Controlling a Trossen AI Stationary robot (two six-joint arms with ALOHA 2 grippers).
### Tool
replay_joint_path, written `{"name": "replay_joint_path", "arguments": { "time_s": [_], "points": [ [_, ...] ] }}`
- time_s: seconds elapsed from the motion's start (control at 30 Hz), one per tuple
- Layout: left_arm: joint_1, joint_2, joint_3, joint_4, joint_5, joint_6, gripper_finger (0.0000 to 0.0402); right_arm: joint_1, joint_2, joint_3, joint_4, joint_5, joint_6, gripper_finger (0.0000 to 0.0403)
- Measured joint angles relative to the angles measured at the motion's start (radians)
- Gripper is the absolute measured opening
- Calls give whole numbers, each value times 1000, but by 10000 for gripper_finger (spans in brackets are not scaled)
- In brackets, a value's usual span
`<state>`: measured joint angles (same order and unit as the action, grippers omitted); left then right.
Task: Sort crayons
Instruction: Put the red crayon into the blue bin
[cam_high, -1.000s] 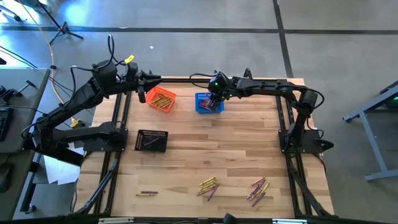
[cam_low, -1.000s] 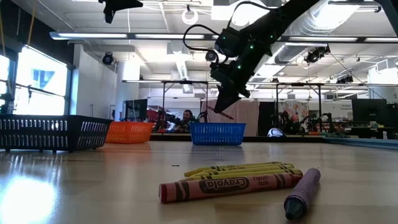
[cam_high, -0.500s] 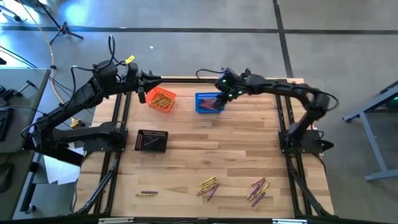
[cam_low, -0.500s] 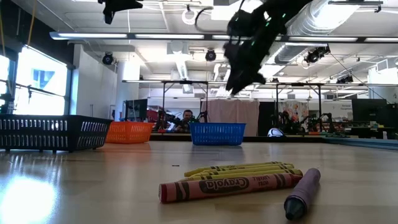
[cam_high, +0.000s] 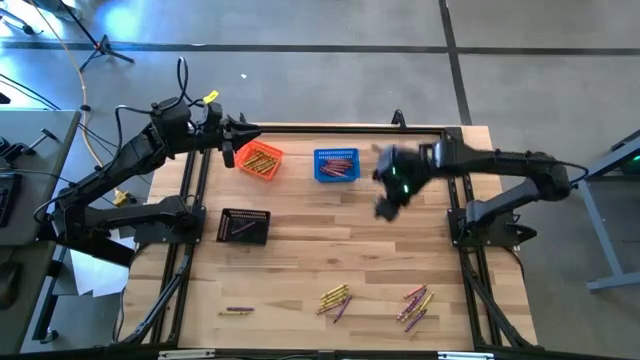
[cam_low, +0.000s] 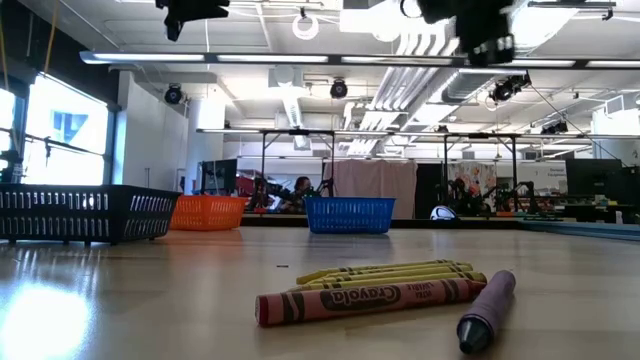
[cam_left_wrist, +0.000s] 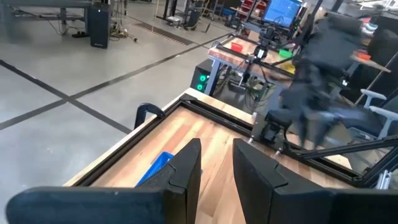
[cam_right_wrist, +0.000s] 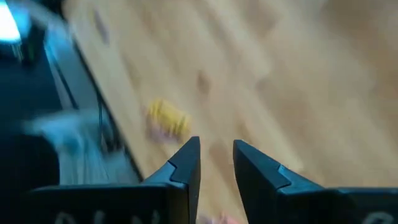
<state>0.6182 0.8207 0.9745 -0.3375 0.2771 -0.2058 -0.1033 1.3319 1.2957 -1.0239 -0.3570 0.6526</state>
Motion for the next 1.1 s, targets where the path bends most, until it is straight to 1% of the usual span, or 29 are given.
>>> {"name": "replay_joint_path", "arguments": {
  "time_s": [0.1, 0.23, 0.33, 0.47, 0.57, 0.67, 0.8, 0.87, 0.93, 1.1],
  "points": [
    [0, 0, 0, -2, 0, 11, 81, 156, 9, 0, -63, 18, -29, 78],
    [0, 0, 0, -3, 0, 77, 81, 356, 49, -1, -164, 96, -225, 78],
    [0, 0, 0, -3, 0, 101, 81, 465, 90, -1, -208, 120, -320, 78],
    [0, 0, 0, -4, 0, 105, 81, 565, 159, -1, -209, 122, -385, 77],
    [0, 0, 0, -4, 0, 97, 81, 614, 212, -1, -207, 117, -441, 77],
    [0, 0, 0, -4, 0, 62, 81, 646, 252, -10, -199, 81, -475, 77],
    [0, 0, 0, -3, 0, 33, 81, 678, 250, -119, -101, -13, -468, 77],
    [0, 0, 0, -3, -1, 24, 81, 687, 233, -177, -15, -30, -448, 77],
    [0, 0, 0, -3, -1, 24, 81, 689, 216, -229, 71, -30, -437, 77],
    [0, 0, 0, 0, -23, -35, 81, 688, 190, -340, 210, 36, -408, 77]
  ]
}}
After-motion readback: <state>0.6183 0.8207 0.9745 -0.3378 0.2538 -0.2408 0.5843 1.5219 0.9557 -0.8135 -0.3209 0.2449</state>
